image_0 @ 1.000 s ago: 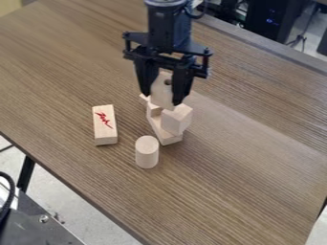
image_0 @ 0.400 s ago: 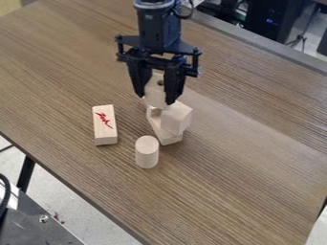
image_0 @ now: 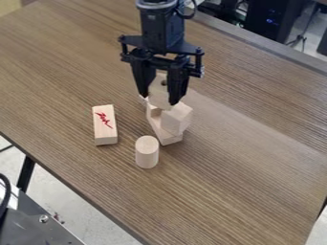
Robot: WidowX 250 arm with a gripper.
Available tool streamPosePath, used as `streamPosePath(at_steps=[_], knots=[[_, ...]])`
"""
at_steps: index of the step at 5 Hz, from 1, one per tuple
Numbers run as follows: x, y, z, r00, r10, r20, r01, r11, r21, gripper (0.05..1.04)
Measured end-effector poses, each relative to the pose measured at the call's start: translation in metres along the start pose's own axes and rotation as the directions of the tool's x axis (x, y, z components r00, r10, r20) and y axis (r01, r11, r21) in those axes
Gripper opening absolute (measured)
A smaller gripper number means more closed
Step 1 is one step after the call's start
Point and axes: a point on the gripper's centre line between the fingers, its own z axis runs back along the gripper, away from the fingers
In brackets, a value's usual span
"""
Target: Put the cube with a hole on the other cube
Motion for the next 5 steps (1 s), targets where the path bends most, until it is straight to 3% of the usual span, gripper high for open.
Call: streamPosePath(at_steps=[3,5], knots=[[0.009,-0.001,-0.017,0.999,-0.034,-0.037,0.033,0.999,-0.012,0.587],[0.013,-0.002,-0.017,0.999,-0.030,-0.037,0.031,1.000,0.008,0.587]])
